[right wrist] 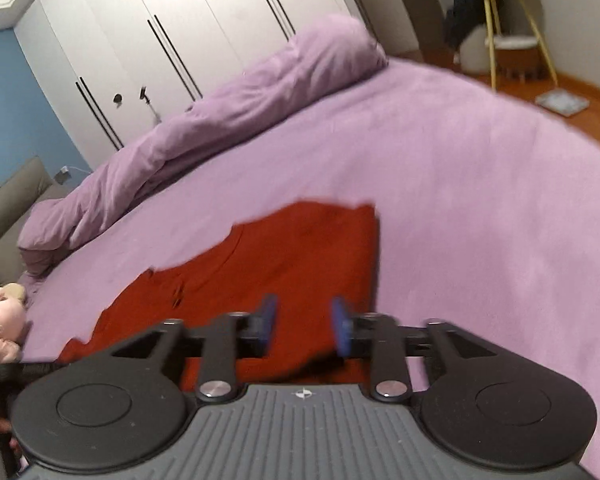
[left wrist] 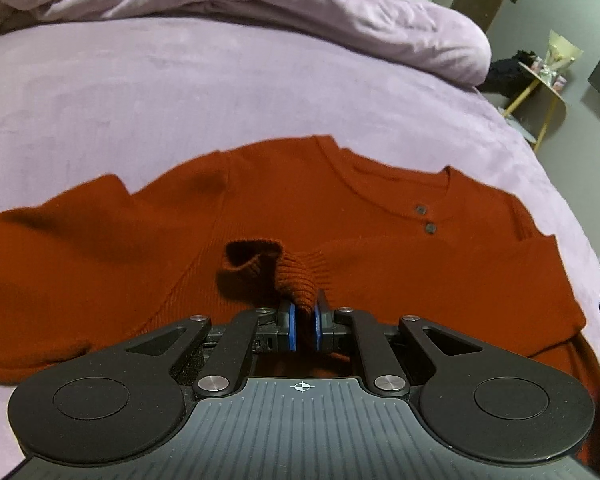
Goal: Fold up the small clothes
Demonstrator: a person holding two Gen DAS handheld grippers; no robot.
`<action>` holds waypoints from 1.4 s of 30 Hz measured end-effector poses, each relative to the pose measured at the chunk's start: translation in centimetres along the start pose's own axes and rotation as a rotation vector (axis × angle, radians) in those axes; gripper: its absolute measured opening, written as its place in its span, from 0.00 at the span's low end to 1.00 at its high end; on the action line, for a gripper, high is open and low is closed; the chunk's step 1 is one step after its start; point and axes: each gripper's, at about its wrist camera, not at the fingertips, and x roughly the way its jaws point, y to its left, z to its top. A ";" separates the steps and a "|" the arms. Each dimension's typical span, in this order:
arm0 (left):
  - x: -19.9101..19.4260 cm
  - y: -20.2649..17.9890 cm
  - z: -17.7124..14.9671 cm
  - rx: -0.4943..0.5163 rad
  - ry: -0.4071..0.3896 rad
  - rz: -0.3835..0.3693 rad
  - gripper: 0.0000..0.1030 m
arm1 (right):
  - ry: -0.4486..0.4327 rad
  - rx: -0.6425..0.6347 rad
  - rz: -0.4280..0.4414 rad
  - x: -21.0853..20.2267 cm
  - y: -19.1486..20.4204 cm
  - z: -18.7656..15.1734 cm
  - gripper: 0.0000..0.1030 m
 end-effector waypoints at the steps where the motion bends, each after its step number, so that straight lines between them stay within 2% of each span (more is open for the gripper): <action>1: 0.0 -0.1 -0.2 0.002 0.001 0.004 0.10 | 0.020 -0.016 -0.015 1.0 0.0 0.6 0.48; 6: 0.2 -0.2 0.1 0.003 0.013 0.021 0.10 | 0.163 -0.055 -0.107 7.6 -0.4 1.3 0.46; 7: 0.2 -0.2 0.3 0.000 0.014 0.018 0.10 | 0.181 -0.067 -0.121 8.6 -0.3 1.1 0.41; 9: 0.2 -0.2 0.5 0.004 0.002 0.023 0.10 | 0.158 -0.106 -0.125 9.0 0.3 0.8 0.25; 10: 0.2 -0.3 0.7 0.008 -0.005 0.028 0.10 | 0.147 -0.133 -0.119 9.0 0.7 0.7 0.13; 12: 0.2 -0.4 1.1 0.011 -0.024 0.049 0.10 | 0.114 -0.182 -0.138 8.9 1.7 0.6 0.08; 15: 0.1 -0.9 1.7 0.030 -0.057 0.091 0.10 | 0.029 -0.225 -0.171 8.0 2.5 0.8 0.07; 18: 0.4 -1.5 1.7 0.078 -0.084 0.141 0.10 | -0.029 -0.191 -0.210 8.3 2.4 0.9 0.08; 19: 0.9 -1.6 1.5 0.090 -0.066 0.153 0.10 | -0.023 -0.184 -0.218 8.7 2.3 0.6 0.09; 21: 1.3 -1.6 1.2 0.107 -0.028 0.168 0.12 | 0.044 -0.197 -0.258 10.0 2.2 0.3 0.12; 23: 0.8 -1.4 0.9 0.121 -0.020 0.180 0.21 | 0.033 -0.200 -0.258 9.2 2.3 0.3 0.15; 26: -0.5 -0.9 0.7 0.104 -0.024 0.214 0.26 | 0.005 -0.198 -0.234 7.4 3.0 0.4 0.17; 30: -3.6 -0.6 0.6 0.019 -0.088 0.160 0.29 | -0.011 -0.263 -0.168 5.9 5.0 -0.5 0.18; 33: -4.1 -1.7 0.6 0.051 -0.093 0.125 0.35 | -0.073 -0.312 -0.174 5.1 6.5 -1.0 0.17; 36: -2.7 -2.7 0.2 0.086 -0.064 0.117 0.35 | -0.131 -0.255 -0.200 4.3 6.7 -0.7 0.17; 38: -1.5 -3.2 -0.1 0.077 -0.039 0.096 0.35 | -0.071 -0.245 -0.138 5.0 6.7 -0.8 0.17; 40: -0.2 -3.4 -0.5 0.063 0.004 0.079 0.35 | 0.055 -0.281 -0.050 6.6 6.9 -1.5 0.17; 42: 0.4 -3.2 -1.1 0.070 0.012 0.080 0.35 | 0.154 -0.329 -0.044 8.0 6.7 -2.6 0.17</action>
